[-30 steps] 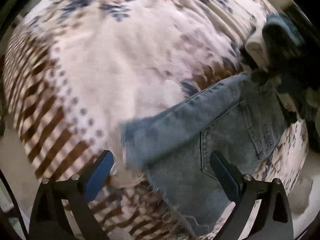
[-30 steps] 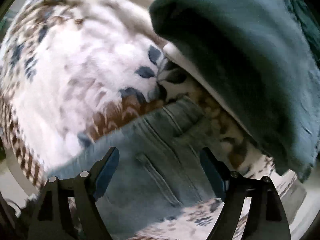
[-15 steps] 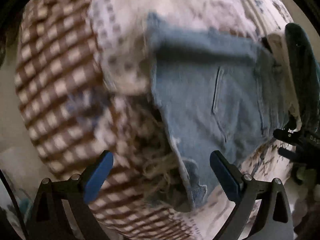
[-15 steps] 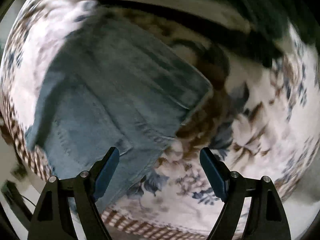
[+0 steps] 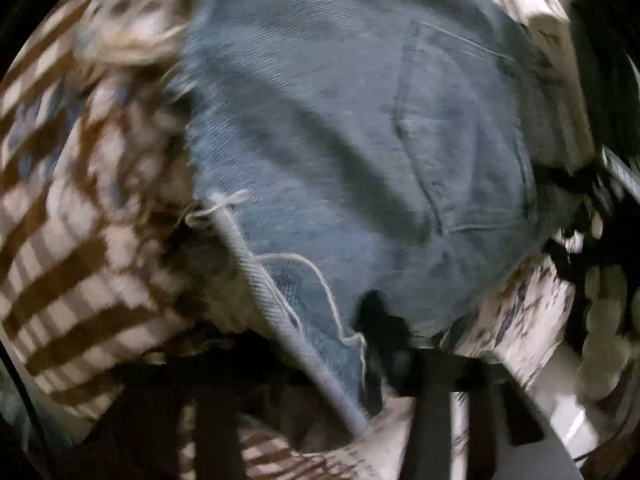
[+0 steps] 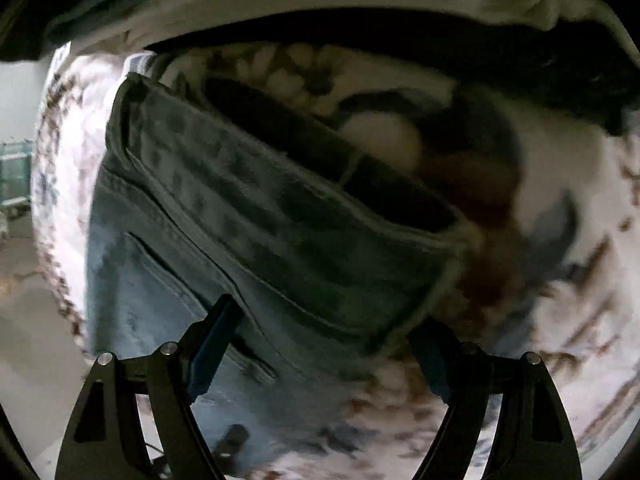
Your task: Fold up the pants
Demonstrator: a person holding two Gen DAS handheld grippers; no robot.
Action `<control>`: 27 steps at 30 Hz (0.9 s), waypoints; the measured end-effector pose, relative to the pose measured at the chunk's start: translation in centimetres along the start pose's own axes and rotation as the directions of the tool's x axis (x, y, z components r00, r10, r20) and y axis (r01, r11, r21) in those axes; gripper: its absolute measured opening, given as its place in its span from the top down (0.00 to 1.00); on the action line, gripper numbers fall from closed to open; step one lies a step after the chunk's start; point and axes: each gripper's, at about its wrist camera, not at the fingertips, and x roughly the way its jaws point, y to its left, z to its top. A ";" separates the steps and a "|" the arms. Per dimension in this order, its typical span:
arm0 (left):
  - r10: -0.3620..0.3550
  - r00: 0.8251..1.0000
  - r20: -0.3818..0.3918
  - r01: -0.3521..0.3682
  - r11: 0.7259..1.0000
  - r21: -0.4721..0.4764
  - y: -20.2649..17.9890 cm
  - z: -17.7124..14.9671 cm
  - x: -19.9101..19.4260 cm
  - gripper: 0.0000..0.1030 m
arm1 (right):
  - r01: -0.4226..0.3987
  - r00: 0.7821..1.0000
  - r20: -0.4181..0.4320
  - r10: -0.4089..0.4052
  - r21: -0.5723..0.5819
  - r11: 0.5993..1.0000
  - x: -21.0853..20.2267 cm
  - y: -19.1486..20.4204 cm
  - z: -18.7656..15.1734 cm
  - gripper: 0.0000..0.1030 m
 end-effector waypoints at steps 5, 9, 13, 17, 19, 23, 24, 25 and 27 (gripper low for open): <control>-0.012 0.999 0.045 0.008 0.996 0.085 0.0 -0.5 -1.4 0.89 | 0.022 0.997 0.068 -0.022 0.005 1.000 -1.2 -0.3 -1.2 0.60; -0.005 0.999 0.049 -0.004 0.983 0.182 0.2 0.0 -3.5 0.92 | 0.032 0.997 0.072 -0.036 0.055 0.998 -3.4 -0.1 -3.0 0.66; 0.022 0.995 0.095 -0.049 0.956 0.289 -0.1 0.8 -6.7 0.93 | 0.014 0.997 0.073 -0.020 0.090 0.996 -5.7 0.6 -6.0 0.68; 0.047 0.991 0.127 -0.093 0.917 0.387 0.8 1.1 -10.0 0.93 | -0.056 0.997 0.056 0.047 0.176 0.983 -6.8 2.2 -12.4 0.69; 0.082 0.989 0.124 -0.125 0.908 0.400 1.9 1.1 -9.8 0.93 | -0.081 0.997 0.028 0.077 0.218 0.973 -6.2 1.9 -15.1 0.69; 0.180 0.983 0.041 -0.185 0.943 0.278 6.3 1.2 -6.4 0.74 | -0.137 0.974 -0.144 0.176 0.248 0.959 0.0 1.0 -17.4 0.43; 0.160 0.987 0.016 -0.160 0.965 0.206 7.5 1.1 -6.1 0.71 | -0.155 0.966 -0.163 0.202 0.264 0.952 0.7 0.3 -17.7 0.43; 0.128 0.992 0.016 -0.129 0.981 0.148 8.2 0.7 -6.4 0.69 | -0.164 0.964 -0.162 0.213 0.271 0.948 0.6 -0.3 -18.2 0.43; 0.119 0.992 0.036 -0.121 0.989 0.082 8.9 -0.2 -7.5 0.45 | -0.174 0.968 -0.133 0.211 0.246 0.954 -0.6 -0.8 -18.6 0.43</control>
